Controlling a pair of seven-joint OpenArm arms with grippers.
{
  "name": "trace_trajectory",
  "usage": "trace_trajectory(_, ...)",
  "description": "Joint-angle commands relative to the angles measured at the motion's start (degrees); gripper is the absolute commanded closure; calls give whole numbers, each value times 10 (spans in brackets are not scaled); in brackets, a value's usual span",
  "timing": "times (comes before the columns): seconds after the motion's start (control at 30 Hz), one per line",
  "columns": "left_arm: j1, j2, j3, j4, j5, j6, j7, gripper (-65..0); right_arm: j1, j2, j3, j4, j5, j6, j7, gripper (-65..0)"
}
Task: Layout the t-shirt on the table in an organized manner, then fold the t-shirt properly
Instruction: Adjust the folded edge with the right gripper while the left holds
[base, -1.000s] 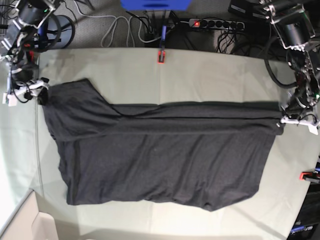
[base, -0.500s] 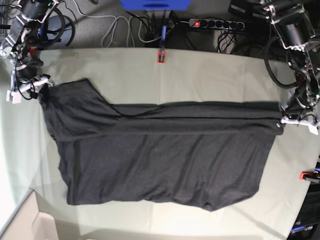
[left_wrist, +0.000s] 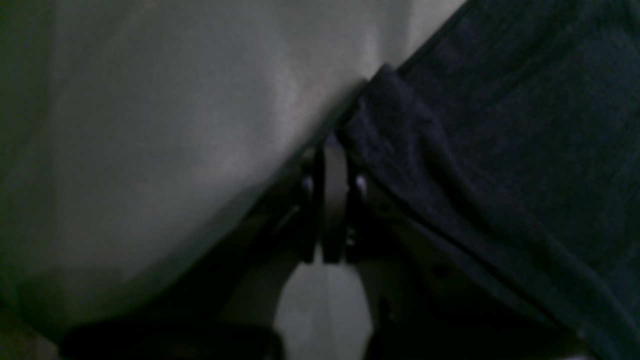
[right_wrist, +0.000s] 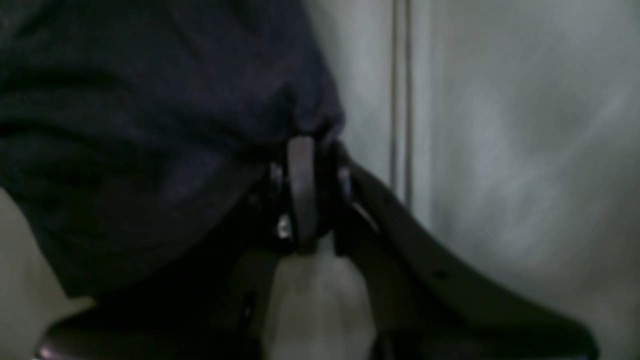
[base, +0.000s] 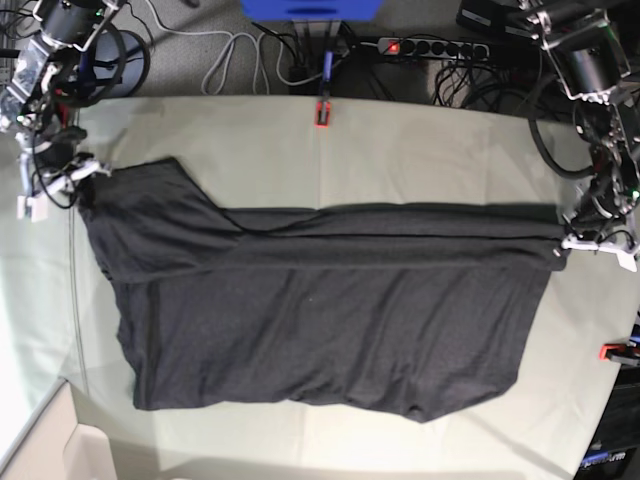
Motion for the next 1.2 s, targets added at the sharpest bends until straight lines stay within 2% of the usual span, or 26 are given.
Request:
trace_trajectory(0.0, -10, -10, -3, 7, -1, 1, -10, -1, 4, 7, 2, 25, 13, 6, 15, -40)
trace_trajectory(0.23, -10, -10, -3, 7, -1, 1, -10, -1, -6, -17, 40, 113, 14, 6, 13, -40)
trace_trajectory(0.37, -10, -10, -3, 7, -1, 1, -10, -1, 1, -28, 39, 149, 14, 6, 13, -40)
trace_trajectory(0.53, -9, -9, -3, 7, 0, 1, -10, -1, 62, -48, 34, 159, 13, 6, 12, -40)
trace_trajectory(0.97, -5, -12, -3, 11, 2, 1, -5, -1, 193, -55, -82, 21, 12, 6, 16, -44)
trace_trajectory(1.17, -5, -12, -3, 11, 2, 1, -4, -1, 250, -38, -92, -65, 12, 6, 12, -45)
